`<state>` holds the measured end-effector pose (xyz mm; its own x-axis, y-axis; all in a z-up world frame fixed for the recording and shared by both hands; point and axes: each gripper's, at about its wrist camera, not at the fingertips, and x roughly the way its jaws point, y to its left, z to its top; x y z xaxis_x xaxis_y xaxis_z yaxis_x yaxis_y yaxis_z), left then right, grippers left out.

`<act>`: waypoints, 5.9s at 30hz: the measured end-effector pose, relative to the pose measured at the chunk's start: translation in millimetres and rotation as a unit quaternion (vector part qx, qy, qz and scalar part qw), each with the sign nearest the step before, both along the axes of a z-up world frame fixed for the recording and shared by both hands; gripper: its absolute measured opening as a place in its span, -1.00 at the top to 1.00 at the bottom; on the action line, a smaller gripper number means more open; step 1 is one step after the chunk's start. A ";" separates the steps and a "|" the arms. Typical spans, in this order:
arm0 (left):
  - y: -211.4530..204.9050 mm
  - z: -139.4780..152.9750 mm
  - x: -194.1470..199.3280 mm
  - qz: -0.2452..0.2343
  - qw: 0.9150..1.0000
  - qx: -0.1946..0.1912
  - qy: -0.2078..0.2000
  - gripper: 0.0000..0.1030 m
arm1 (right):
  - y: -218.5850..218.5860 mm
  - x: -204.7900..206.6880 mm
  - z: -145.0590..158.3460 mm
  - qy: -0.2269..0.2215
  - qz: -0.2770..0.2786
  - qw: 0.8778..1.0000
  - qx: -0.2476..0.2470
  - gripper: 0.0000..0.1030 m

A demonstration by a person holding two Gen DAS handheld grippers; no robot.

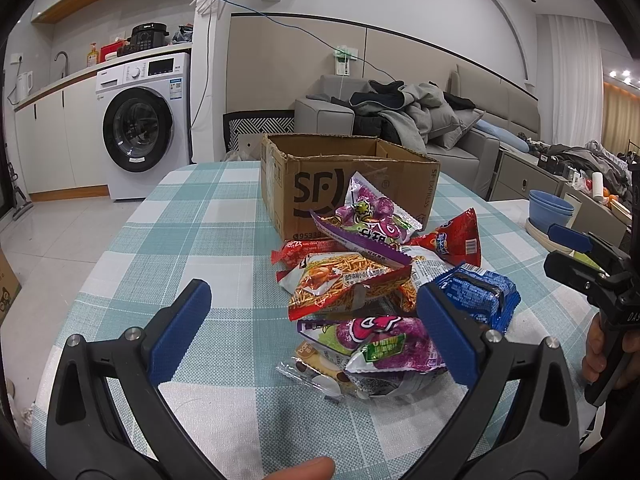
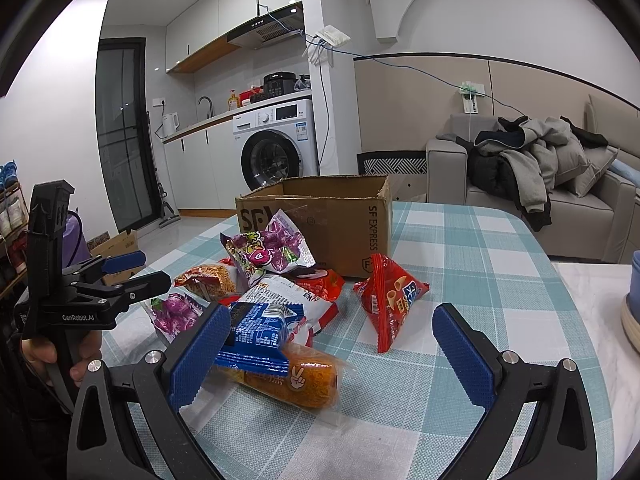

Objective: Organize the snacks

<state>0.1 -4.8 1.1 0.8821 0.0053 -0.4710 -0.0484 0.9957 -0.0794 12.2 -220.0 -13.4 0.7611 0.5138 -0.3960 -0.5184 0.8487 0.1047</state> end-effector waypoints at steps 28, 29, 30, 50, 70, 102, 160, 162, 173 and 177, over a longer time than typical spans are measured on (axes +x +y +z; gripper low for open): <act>4.2 -0.6 -0.2 -0.006 1.000 -0.002 0.004 -0.98 | -0.7 15.0 -8.9 0.039 -0.019 0.999 0.005 -1.00; 4.0 -1.2 0.4 -0.008 1.000 0.000 0.006 -0.98 | -0.8 16.2 -8.9 0.045 -0.017 0.999 0.008 -1.00; 3.4 -1.6 0.9 -0.010 1.000 0.004 0.009 -0.98 | 0.3 17.3 -9.0 0.054 -0.013 0.998 0.011 -1.00; -9.0 -17.5 16.4 -0.077 0.993 -0.009 0.088 -0.98 | 66.9 33.3 -12.2 0.120 0.069 0.990 -0.036 -0.96; -15.8 -13.3 28.2 -0.099 0.987 -0.032 0.124 -0.98 | 56.0 28.1 -11.3 0.106 0.049 0.993 -0.017 0.29; -20.1 -28.2 30.6 -0.107 0.986 -0.036 0.120 -0.13 | 57.8 36.1 -29.8 0.133 0.055 0.989 -0.034 0.11; 12.1 124.2 19.9 -0.073 0.996 -0.053 0.000 -0.09 | 16.0 58.4 108.0 0.044 -0.018 0.999 0.009 0.11; 14.5 127.3 30.4 -0.070 0.996 -0.054 0.002 -0.09 | 20.2 68.0 108.6 0.048 -0.020 0.999 0.008 0.11; 29.4 126.2 93.4 -0.066 0.996 -0.055 0.015 -0.09 | 41.8 115.6 101.6 0.069 -0.019 0.997 0.008 0.11; 35.3 124.3 111.5 -0.065 0.996 -0.059 0.022 -0.09 | 50.5 132.4 98.2 0.075 -0.016 0.997 0.004 0.11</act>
<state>111.6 30.5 125.4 0.8509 -0.1642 -0.4991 0.0736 0.9778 -0.1961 144.6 -169.6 84.9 0.7098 0.4939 -0.5023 -0.4695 0.8632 0.1854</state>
